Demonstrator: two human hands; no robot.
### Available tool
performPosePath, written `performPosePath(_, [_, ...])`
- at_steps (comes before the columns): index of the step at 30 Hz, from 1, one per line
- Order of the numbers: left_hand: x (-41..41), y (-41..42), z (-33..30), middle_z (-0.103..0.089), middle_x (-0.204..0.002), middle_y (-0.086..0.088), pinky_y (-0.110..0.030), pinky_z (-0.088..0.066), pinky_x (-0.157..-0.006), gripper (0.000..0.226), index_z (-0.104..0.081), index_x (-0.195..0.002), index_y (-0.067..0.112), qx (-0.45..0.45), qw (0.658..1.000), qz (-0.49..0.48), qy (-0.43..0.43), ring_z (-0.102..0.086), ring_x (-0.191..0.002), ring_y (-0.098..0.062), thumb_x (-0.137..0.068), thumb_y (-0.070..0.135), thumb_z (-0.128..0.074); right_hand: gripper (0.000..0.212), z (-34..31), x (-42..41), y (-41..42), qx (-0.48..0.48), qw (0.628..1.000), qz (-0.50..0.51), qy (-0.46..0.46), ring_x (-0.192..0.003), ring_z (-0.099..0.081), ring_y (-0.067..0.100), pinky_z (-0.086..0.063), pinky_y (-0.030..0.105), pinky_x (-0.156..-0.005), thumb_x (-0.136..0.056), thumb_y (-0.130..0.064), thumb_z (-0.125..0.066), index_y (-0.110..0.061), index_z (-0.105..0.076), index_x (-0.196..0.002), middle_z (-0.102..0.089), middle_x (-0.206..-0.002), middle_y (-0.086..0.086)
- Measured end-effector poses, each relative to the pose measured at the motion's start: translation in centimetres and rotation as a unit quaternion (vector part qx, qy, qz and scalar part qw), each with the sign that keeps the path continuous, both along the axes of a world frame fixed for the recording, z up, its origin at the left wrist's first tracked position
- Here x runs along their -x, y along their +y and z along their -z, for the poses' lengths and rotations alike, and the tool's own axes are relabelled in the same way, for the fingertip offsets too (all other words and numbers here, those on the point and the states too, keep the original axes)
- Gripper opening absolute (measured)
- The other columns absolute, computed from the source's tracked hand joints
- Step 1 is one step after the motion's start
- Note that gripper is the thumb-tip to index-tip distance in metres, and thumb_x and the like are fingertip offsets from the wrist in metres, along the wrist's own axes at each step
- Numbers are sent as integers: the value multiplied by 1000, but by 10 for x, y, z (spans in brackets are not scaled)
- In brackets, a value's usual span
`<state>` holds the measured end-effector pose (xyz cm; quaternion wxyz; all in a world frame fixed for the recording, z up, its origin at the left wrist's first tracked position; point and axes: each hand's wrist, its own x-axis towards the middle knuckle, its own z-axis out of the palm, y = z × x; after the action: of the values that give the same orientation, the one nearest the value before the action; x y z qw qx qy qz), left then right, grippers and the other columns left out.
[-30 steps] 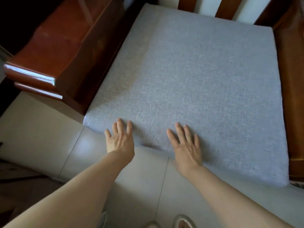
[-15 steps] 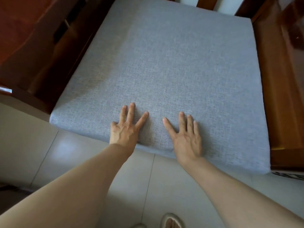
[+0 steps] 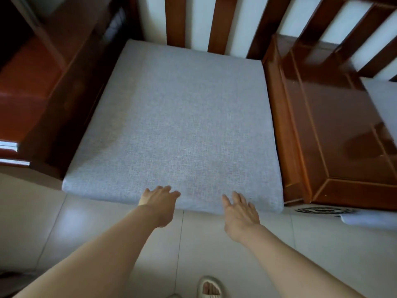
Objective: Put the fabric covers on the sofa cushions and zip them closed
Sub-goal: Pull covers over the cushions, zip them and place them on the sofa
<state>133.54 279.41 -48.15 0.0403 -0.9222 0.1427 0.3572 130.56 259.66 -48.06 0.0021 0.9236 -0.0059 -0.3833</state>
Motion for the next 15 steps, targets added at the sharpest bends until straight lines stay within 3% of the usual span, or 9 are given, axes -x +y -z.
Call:
performPosePath(6, [-21, 33, -77, -44, -138, 2, -38, -28, -106, 50, -34, -141, 26, 37, 995, -71, -61, -40, -128, -18, -94, 24, -48, 72, -65, -16, 24, -26, 996, -38, -74, -140, -15, 28, -12, 40, -116, -84, -3, -51, -15, -16, -147, -20, -149, 13])
performPosePath(15, [-27, 89, -147, -43, -139, -1, -38, -38, -100, 51, -35, -141, 24, 49, 972, -193, -128, -44, -125, -22, -93, 32, -52, 63, -132, -71, 79, -79, 975, -125, -168, -141, -15, 29, -11, 40, -117, -89, -9, -47, -13, -19, -146, -18, -150, 14])
